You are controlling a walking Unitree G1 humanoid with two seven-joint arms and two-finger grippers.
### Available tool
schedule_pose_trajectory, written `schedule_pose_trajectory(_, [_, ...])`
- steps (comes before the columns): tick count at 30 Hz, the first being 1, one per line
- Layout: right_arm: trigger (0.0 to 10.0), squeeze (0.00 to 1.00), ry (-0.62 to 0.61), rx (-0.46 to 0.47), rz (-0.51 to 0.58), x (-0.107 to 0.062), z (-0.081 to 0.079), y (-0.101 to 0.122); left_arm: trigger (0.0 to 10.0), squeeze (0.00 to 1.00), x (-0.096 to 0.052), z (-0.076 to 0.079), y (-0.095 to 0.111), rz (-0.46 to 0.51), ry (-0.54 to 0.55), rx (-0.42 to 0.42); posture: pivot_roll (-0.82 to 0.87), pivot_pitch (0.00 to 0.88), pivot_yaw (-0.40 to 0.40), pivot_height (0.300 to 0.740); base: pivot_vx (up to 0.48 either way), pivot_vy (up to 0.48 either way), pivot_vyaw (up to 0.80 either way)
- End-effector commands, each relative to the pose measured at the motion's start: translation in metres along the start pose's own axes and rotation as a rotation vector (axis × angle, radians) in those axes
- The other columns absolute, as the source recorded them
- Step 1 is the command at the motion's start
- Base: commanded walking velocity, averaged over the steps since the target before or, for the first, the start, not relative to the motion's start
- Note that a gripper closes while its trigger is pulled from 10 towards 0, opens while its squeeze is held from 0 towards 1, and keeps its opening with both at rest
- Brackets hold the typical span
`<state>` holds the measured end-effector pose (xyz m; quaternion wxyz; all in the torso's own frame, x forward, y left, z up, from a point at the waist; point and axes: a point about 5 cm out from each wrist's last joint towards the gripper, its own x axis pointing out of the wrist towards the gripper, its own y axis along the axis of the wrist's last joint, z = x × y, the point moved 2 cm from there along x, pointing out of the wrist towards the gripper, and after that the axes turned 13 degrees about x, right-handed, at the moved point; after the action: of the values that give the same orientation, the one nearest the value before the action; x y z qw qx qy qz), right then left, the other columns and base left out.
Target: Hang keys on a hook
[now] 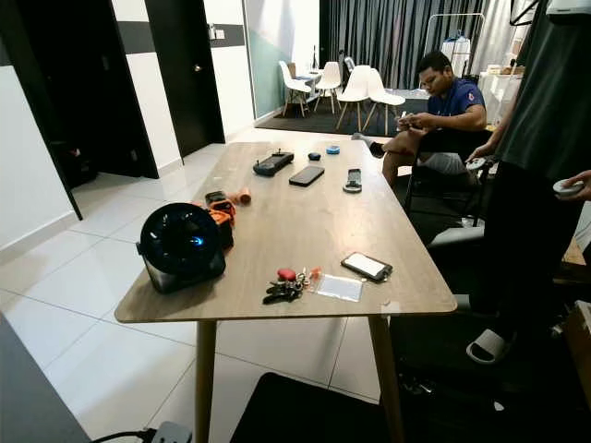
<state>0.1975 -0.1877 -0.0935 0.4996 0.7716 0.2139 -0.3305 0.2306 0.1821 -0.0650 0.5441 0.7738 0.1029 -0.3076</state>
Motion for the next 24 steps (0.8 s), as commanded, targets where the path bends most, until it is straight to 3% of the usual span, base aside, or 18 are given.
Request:
schedule_pose_trajectory(1, [10.0,0.00,-0.001,-0.005,-0.003,-0.0001,0.0000,-0.0009,10.0,0.00,0.0006,0.0048,0.0002,0.001,-0.009,0.000,0.05,0.026,0.021,0.740,0.000,-0.480,0.00])
schedule_pose_trajectory(5, [10.0,0.00,-0.001,-0.005,-0.003,-0.0001,-0.0003,-0.0011,10.0,0.00,0.0003,0.0051,0.0003,0.005,-0.008,-0.010,0.06,0.027,0.020,0.740,0.000,-0.384,0.00])
schedule_pose_trajectory(24, [10.0,0.00,0.000,-0.027,0.007,-0.0008,-0.0005,-0.0018,10.0,0.00,0.0010,0.0038,0.0014,0.002,-0.023,0.011,0.06,0.018,0.033,0.740,0.000,0.000,0.00])
